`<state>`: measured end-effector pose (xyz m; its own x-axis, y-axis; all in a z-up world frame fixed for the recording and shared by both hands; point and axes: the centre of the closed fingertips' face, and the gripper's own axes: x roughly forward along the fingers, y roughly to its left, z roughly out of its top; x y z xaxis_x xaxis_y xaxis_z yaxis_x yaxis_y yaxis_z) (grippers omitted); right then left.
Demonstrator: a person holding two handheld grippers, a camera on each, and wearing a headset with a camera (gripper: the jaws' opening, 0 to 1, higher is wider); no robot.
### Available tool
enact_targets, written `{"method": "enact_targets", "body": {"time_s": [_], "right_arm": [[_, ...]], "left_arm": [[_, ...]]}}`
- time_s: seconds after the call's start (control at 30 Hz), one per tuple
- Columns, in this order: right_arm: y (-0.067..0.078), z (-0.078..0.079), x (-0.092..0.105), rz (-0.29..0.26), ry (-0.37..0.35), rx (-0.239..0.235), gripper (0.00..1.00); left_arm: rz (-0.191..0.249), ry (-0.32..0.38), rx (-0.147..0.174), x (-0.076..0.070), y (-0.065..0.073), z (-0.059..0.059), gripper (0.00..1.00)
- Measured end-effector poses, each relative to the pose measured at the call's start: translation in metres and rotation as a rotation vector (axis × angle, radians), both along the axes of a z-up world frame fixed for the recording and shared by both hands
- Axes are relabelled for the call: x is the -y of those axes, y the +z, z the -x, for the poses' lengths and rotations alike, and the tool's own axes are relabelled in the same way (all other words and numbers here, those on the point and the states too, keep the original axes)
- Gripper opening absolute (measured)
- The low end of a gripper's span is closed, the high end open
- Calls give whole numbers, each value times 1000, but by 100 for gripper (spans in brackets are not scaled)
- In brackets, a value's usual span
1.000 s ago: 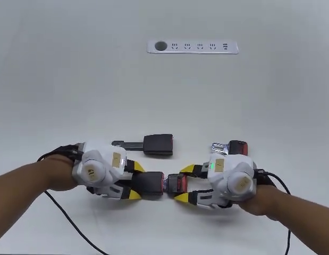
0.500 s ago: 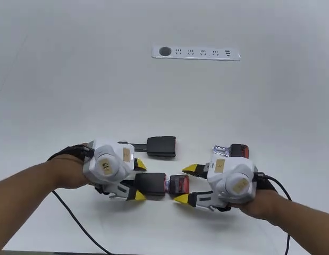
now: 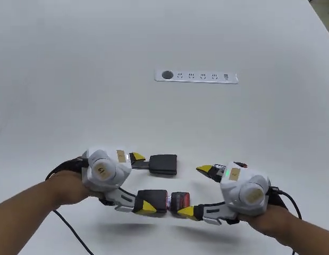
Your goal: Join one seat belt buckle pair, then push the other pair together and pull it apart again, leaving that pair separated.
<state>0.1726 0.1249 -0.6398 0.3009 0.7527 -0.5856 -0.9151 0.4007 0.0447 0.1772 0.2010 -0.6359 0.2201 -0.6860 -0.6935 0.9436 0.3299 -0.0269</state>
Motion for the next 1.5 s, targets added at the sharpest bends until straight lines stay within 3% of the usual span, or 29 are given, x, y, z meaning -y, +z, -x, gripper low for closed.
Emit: {"method": "enact_targets", "body": {"time_s": [0.37, 0.53, 0.73, 1.13, 1.5], "right_arm": [[11, -7, 19, -15, -46, 28, 74], [23, -8, 28, -31, -68, 43, 74], [25, -17, 48, -14, -83, 57, 74], [31, -29, 84, 21, -100, 63, 72], [22, -42, 108, 64, -98, 49, 70]], "left_arm": [[26, 91, 17, -6, 13, -5, 92], [26, 104, 24, -7, 17, -7, 92], [22, 109, 31, -7, 24, -13, 91], [1, 60, 34, -8, 25, -24, 86], [-11, 19, 31, -8, 27, -35, 81]]}}
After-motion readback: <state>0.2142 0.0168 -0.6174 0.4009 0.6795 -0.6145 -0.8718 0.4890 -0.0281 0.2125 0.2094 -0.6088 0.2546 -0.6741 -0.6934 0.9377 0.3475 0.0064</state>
